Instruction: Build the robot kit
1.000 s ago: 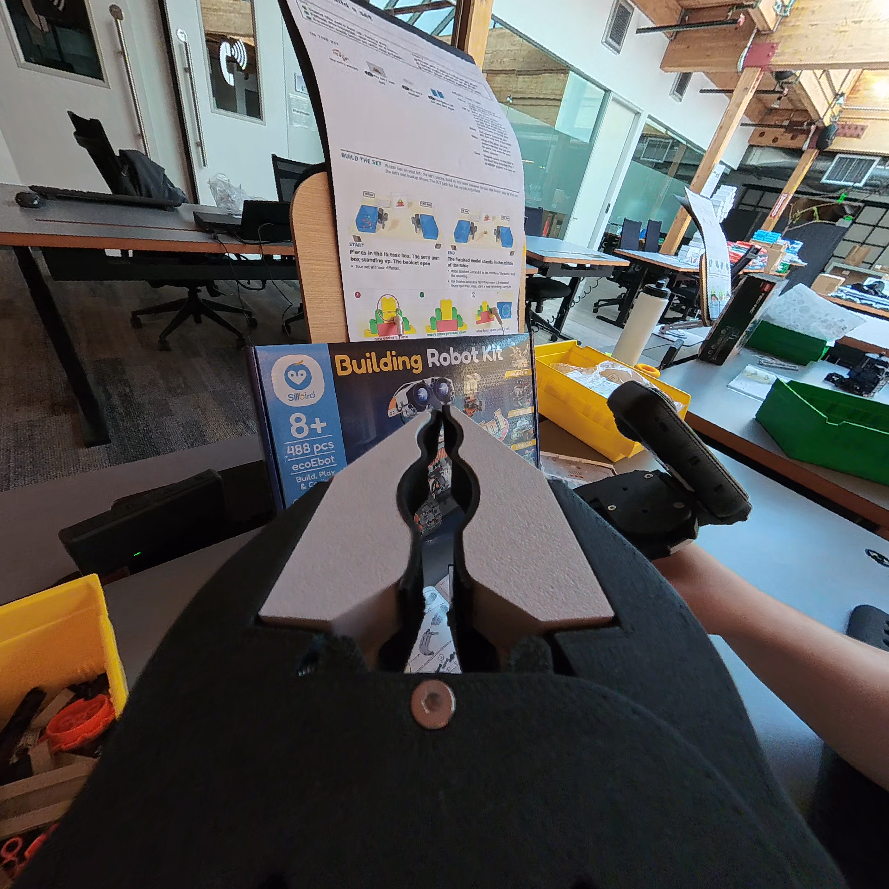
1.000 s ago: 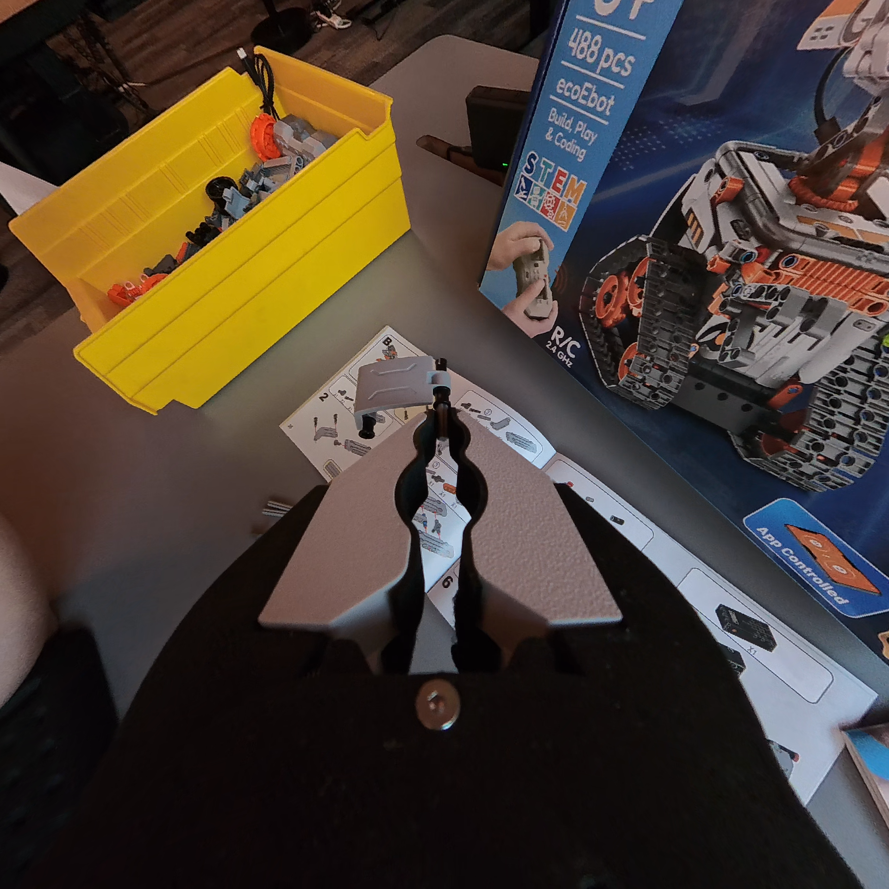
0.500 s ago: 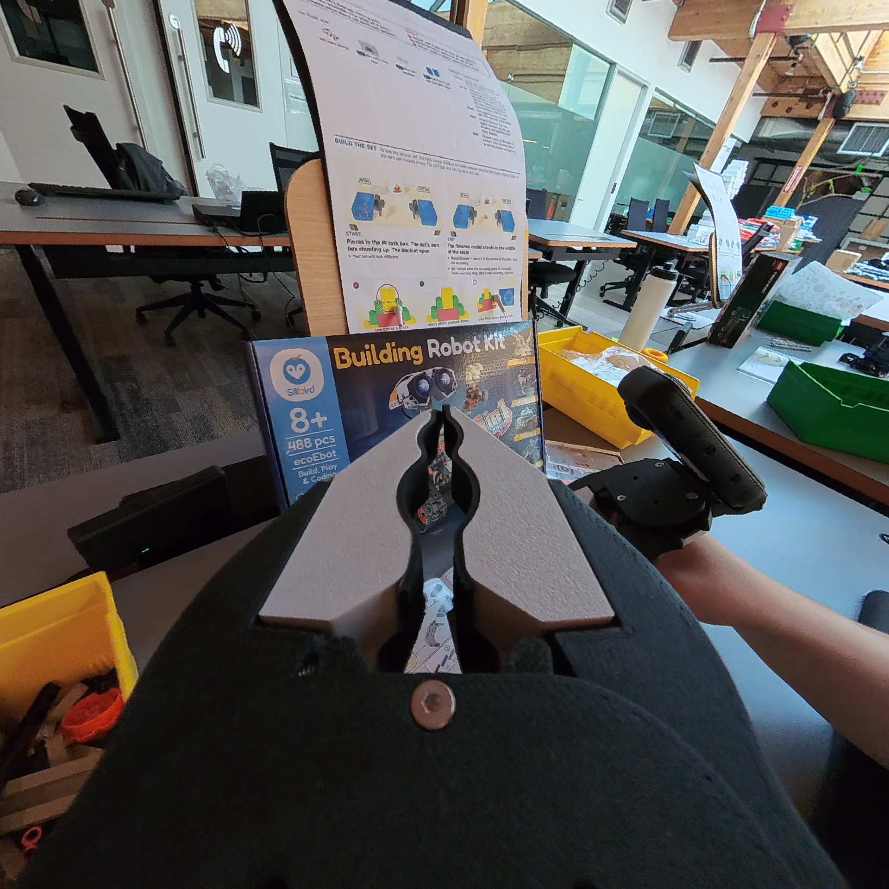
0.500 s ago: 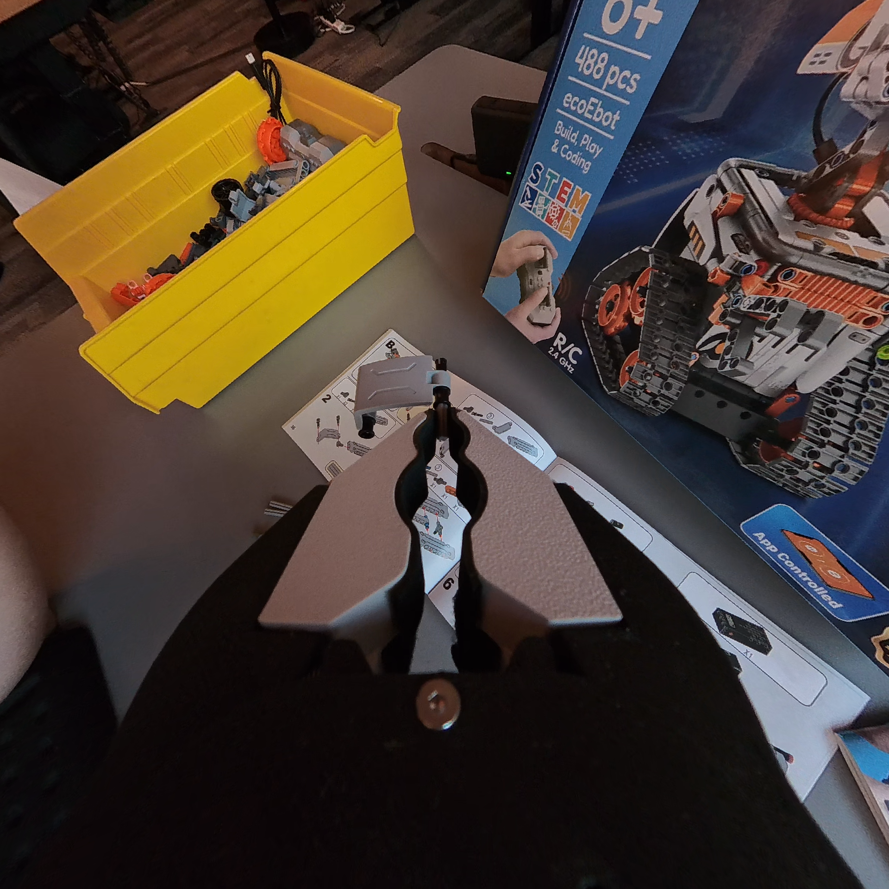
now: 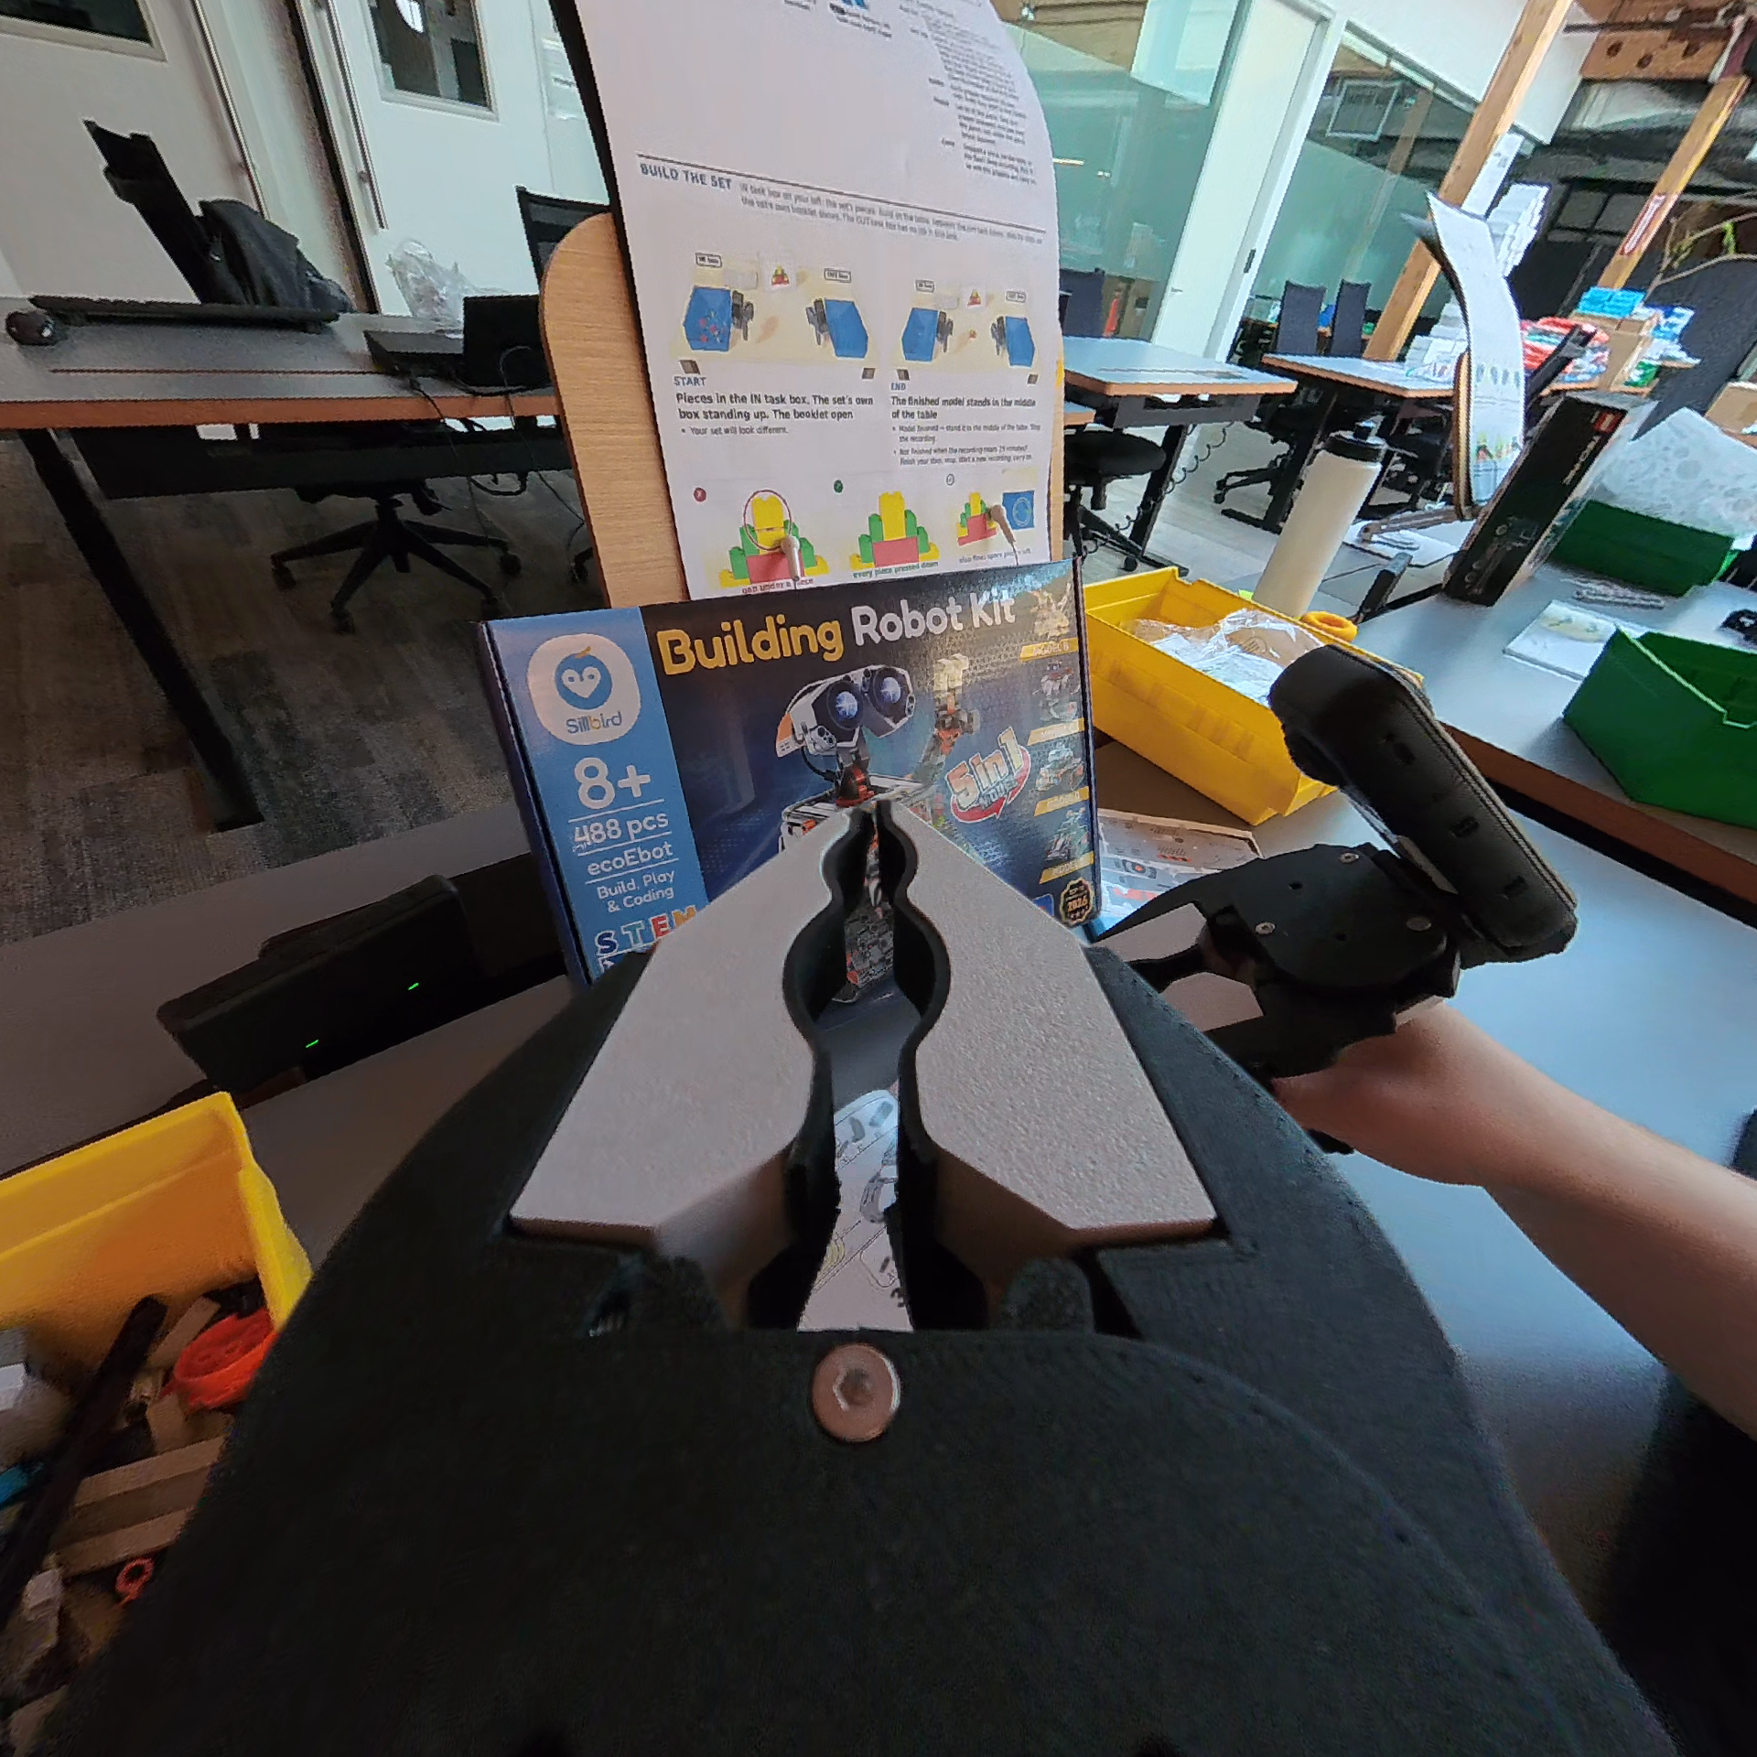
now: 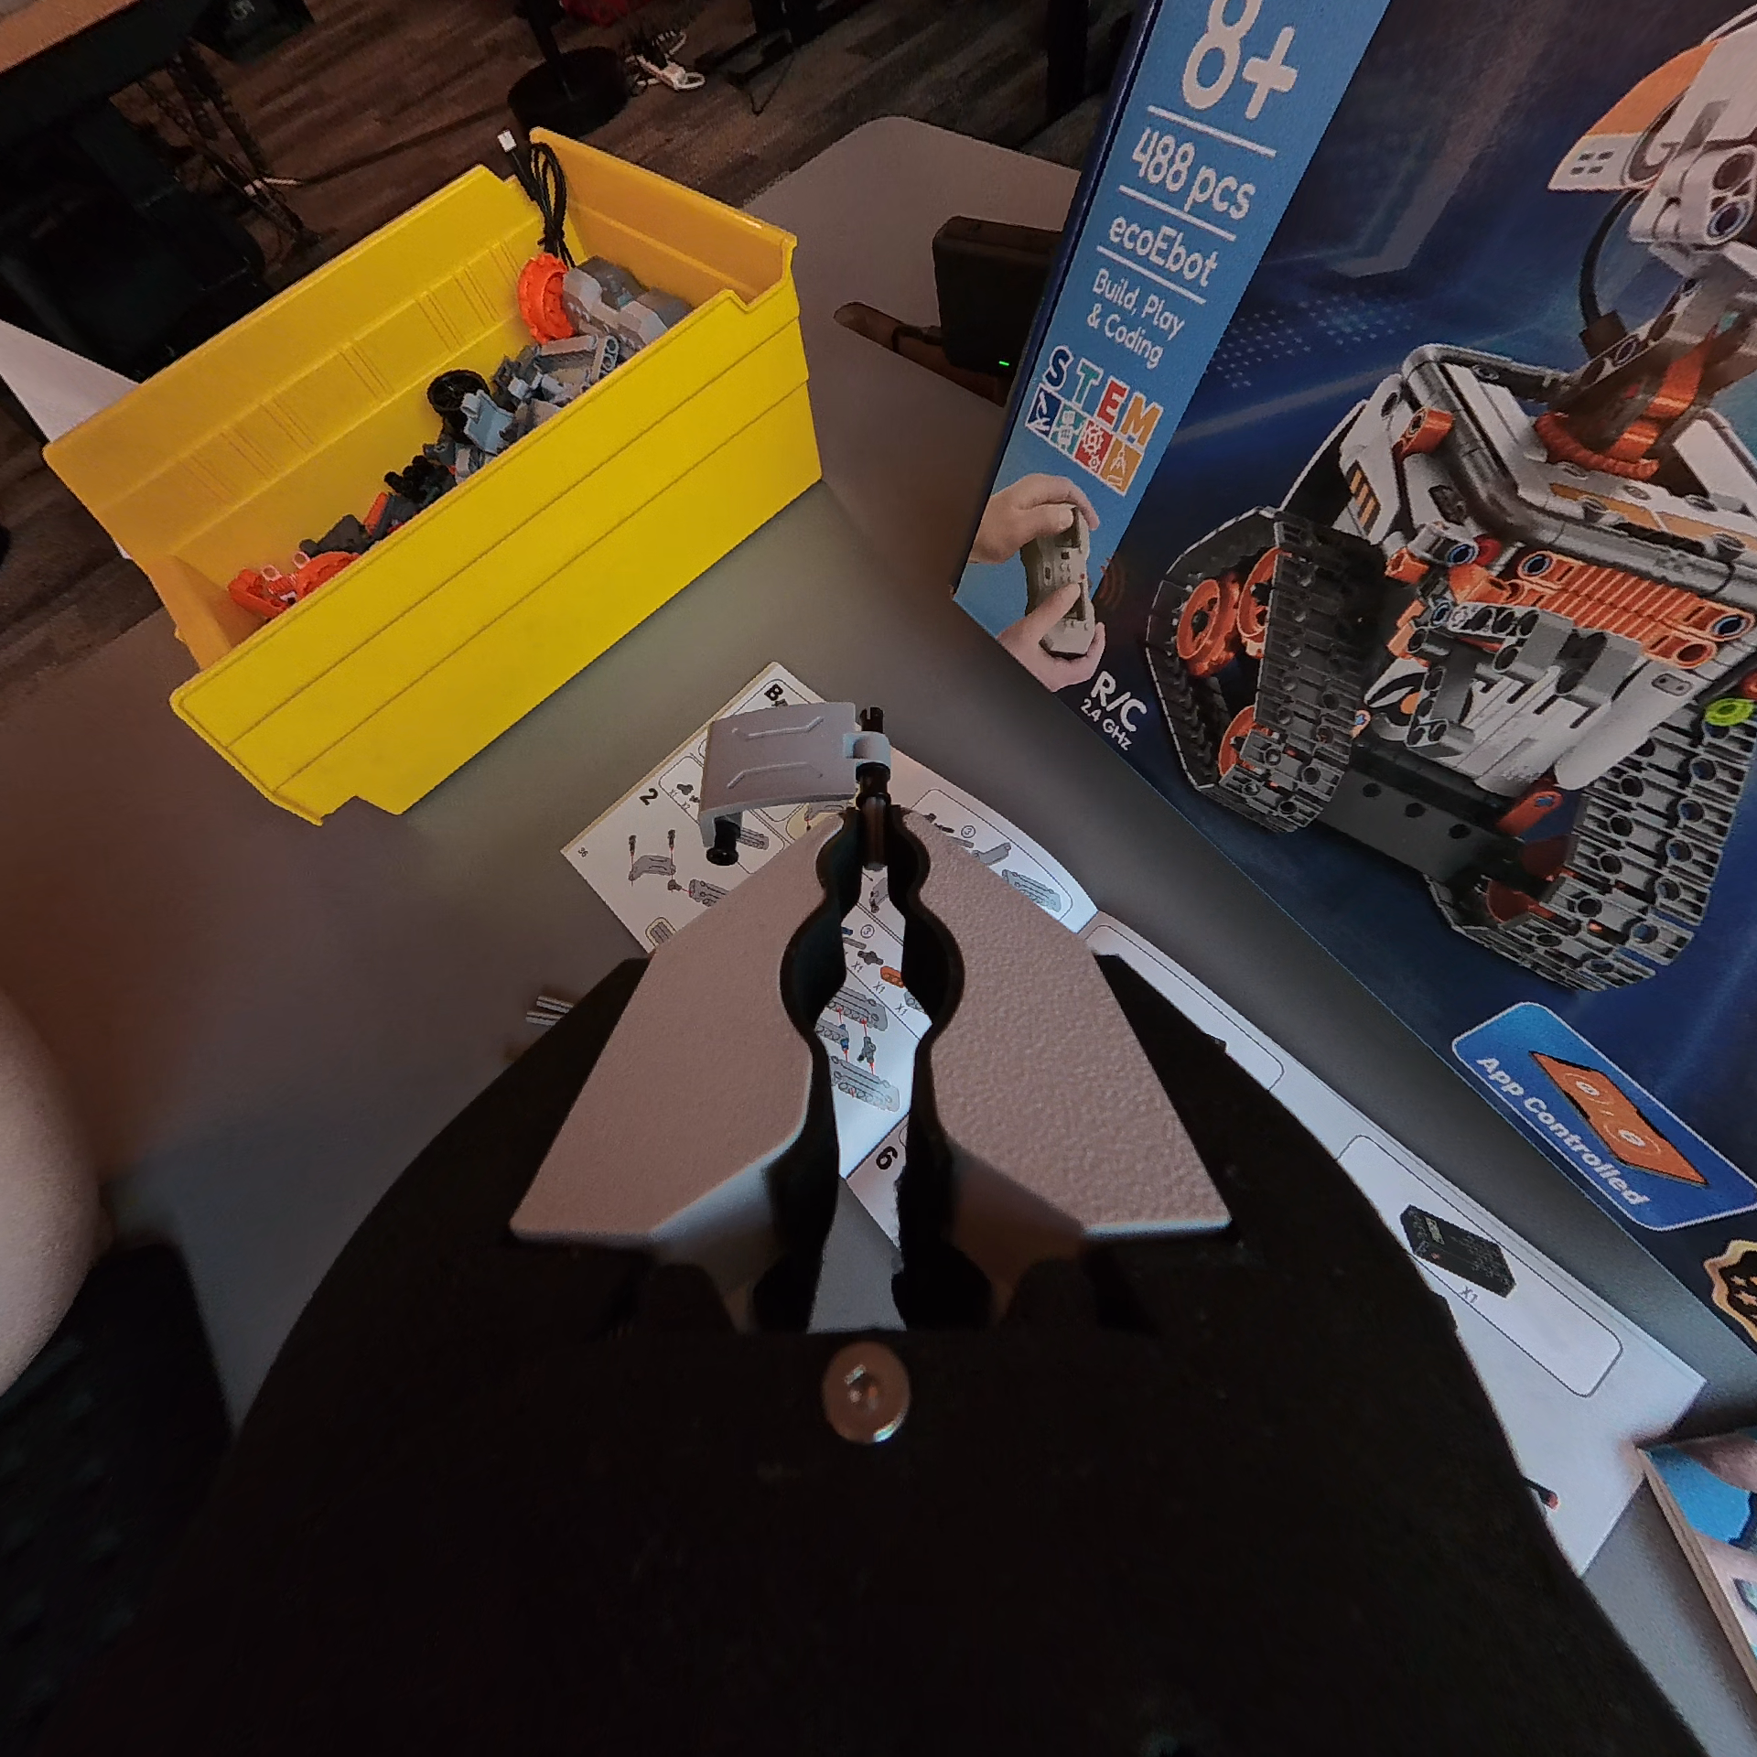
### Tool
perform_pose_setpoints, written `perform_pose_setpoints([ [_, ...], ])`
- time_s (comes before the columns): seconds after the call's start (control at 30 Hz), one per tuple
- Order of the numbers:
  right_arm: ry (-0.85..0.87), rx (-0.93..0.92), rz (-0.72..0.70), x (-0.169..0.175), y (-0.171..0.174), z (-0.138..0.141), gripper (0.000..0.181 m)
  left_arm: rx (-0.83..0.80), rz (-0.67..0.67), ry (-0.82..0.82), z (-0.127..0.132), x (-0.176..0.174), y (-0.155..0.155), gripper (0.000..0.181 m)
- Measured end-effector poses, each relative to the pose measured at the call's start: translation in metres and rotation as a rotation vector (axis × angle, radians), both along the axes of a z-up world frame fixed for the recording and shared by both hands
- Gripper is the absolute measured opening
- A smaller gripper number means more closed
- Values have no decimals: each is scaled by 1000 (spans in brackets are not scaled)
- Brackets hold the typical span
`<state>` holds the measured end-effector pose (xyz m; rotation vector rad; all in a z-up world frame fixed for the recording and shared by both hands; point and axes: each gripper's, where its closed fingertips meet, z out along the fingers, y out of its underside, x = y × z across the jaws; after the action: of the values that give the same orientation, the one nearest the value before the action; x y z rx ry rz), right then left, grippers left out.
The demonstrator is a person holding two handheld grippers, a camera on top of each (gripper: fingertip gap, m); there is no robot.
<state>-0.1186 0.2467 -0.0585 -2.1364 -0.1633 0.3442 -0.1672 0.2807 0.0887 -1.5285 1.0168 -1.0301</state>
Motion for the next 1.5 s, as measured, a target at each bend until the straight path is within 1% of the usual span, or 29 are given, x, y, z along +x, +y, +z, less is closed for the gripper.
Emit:
perform_pose_setpoints([
  [0.17,0,5,-1,-1,0,1,3,1,6,32,-5,-1,2,1],
  [0.23,1,11,-3,0,1,2,2,-11,-8,58,-10,1,0,7],
  [0.27,2,18,-6,0,1,3,3,-16,-16,74,-14,2,0,11],
  [0.37,5,45,-16,2,2,8,3,-27,-21,89,-18,7,0,31],
  [0.43,12,84,-30,5,2,16,3,-28,-54,102,-22,12,-4,39],
  [0.5,25,135,-45,7,3,25,3,-12,-71,153,-31,16,-6,51],
  [0.53,52,162,-48,7,3,31,3,6,-77,185,-36,17,-7,54],
  [0.63,194,204,-53,3,3,42,3,56,-117,260,-48,24,-15,55],
  [0.7,258,218,-57,3,2,46,2,77,-151,306,-57,29,-22,56],
  [0.83,319,241,-65,4,0,55,2,181,-161,437,-77,37,-24,51],
  [0.93,325,254,-66,5,-1,59,2,223,-182,473,-84,44,-30,48],
  [1.0,323,259,-69,5,-2,61,2,238,-173,477,-85,46,-29,44],
  [1.1,316,268,-70,6,-2,63,2,244,-224,455,-82,49,-38,27],
  [1.33,306,281,-82,7,-2,64,2,277,-222,476,-85,48,-37,27],
  [1.5,308,315,-70,7,-3,70,2,301,-222,461,-80,48,-38,26],
])
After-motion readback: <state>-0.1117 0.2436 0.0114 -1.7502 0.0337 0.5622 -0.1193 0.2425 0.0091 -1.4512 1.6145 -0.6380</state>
